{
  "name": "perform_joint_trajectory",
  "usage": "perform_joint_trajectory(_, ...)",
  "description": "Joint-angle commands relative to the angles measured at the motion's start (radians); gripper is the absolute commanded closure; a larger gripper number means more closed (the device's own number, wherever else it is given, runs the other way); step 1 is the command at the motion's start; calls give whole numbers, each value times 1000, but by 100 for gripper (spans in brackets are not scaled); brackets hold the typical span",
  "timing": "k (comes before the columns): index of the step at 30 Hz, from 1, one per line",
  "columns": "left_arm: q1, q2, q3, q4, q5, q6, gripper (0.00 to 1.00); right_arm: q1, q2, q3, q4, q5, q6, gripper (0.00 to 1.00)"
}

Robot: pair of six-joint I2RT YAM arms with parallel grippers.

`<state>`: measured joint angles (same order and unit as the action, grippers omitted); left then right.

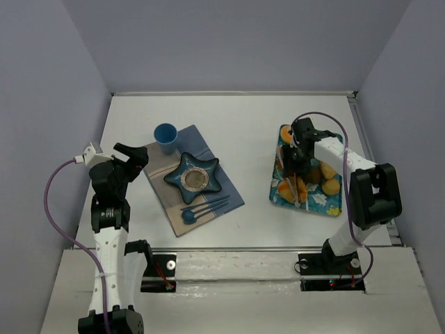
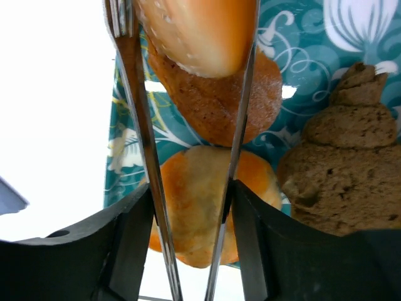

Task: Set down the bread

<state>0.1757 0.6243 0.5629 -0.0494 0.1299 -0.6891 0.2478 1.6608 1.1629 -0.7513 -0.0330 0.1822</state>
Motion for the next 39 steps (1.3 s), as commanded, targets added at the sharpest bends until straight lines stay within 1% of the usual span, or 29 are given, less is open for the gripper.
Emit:
perform_joint_trajectory(1,-4,-8,-12,42,-6,0,1,-5,-12,47,4,27,20,50)
perform_joint_trajectory(3,-2,-9,-11,42,-7,0,1,-5,-27,47,1,57,26,53)
perform_joint_trajectory(5,-2,-8,-11,42,-7,0,1,-5,-48,52,3,59,28,55)
perform_joint_trajectory(6,-2,-8,-11,40,-9,0,1,-5,-56,54,0,61,28,59)
perform_joint_trajectory(9,-2,-8,-11,42,-7,-1,1,-5,-81,73,-3,58,30,63)
perform_joint_trajectory(12,-2,-6,-11,42,-3,-1,1,-5,-105,95,-16,59,25,64)
perform_joint_trajectory(16,-2,-6,-11,40,2,0,1,-5,-179,136,-28,42,1,64)
perform_joint_trajectory(18,-2,-5,-11,42,2,-1,1,-5,-219,144,-29,-17,-24,64)
perform_joint_trajectory(19,-2,-3,-12,42,4,-1,1,-5,-234,146,-26,-80,-36,65)
perform_joint_trajectory(20,-2,-2,-12,42,2,-1,1,4,-249,138,-20,-109,-47,66)
perform_joint_trajectory(23,-2,5,-11,42,13,-1,1,66,-305,124,3,-169,-66,66)
perform_joint_trajectory(24,-2,6,-12,42,16,-1,1,126,-317,124,16,-197,-70,66)
perform_joint_trajectory(26,-2,12,-11,42,22,-1,1,207,-311,129,29,-212,-73,66)
perform_joint_trajectory(27,-2,17,-12,42,23,-1,1,290,-302,139,41,-214,-72,66)
perform_joint_trajectory(32,-2,28,-20,39,42,0,1,444,-187,193,101,-232,-29,65)
perform_joint_trajectory(36,-4,18,-21,29,45,2,1,513,-12,285,101,-203,2,62)
perform_joint_trajectory(39,-4,11,-21,19,34,2,1,539,74,368,72,-188,10,59)
